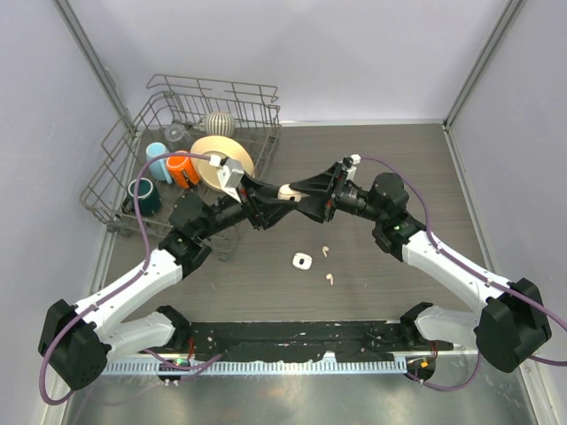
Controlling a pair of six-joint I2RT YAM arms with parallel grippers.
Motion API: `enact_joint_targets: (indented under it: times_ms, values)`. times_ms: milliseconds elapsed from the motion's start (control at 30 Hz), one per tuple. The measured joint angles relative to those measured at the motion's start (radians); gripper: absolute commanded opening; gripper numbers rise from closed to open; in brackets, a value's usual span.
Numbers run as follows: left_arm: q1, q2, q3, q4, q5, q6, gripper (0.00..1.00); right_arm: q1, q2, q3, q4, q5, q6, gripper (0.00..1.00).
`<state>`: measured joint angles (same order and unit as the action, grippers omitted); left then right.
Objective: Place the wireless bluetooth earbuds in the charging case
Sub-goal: Pick up the charging case at the center of the board.
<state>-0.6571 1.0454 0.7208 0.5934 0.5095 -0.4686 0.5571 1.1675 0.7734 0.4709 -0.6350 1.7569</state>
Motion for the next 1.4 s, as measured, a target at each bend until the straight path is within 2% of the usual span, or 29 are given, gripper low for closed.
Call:
enact_joint_targets:
  times_ms: [433, 533, 600, 833, 1100, 1200, 1267, 1300, 1333, 1400]
  values:
    - [0.002, 0.052, -0.020, 0.123, 0.024, -0.007, 0.37, 0.000, 0.000, -0.005, 0.034, -0.010, 0.027, 0.01]
    - [0.003, 0.061, -0.027, 0.152, 0.026, -0.016, 0.29, 0.000, 0.000, -0.005, 0.037, -0.014, 0.030, 0.01]
    - [0.004, 0.064, -0.031, 0.165, 0.026, -0.021, 0.28, 0.000, 0.000, -0.005, 0.040, -0.014, 0.031, 0.01]
    - [0.004, 0.068, -0.037, 0.188, 0.026, -0.023, 0.11, 0.001, 0.000, -0.005, 0.046, -0.014, 0.030, 0.01]
    - [0.006, 0.078, -0.042, 0.195, 0.027, -0.022, 0.00, 0.001, -0.001, -0.001, 0.010, -0.004, -0.006, 0.01]
    - [0.009, 0.079, -0.051, 0.196, 0.028, -0.022, 0.00, 0.002, -0.001, 0.005, -0.021, -0.002, -0.031, 0.01]
    - [0.010, 0.079, -0.062, 0.203, 0.030, -0.021, 0.00, 0.002, -0.001, 0.009, -0.040, -0.003, -0.045, 0.10]
    - [0.010, 0.079, -0.071, 0.217, 0.031, -0.020, 0.00, 0.002, -0.001, 0.010, -0.050, -0.003, -0.055, 0.17]
    - [0.009, 0.079, -0.090, 0.244, 0.029, -0.020, 0.00, 0.003, -0.001, 0.013, -0.064, -0.006, -0.070, 0.31]
    - [0.009, 0.077, -0.126, 0.296, 0.028, -0.018, 0.00, 0.006, -0.001, 0.023, -0.104, -0.008, -0.106, 0.40]
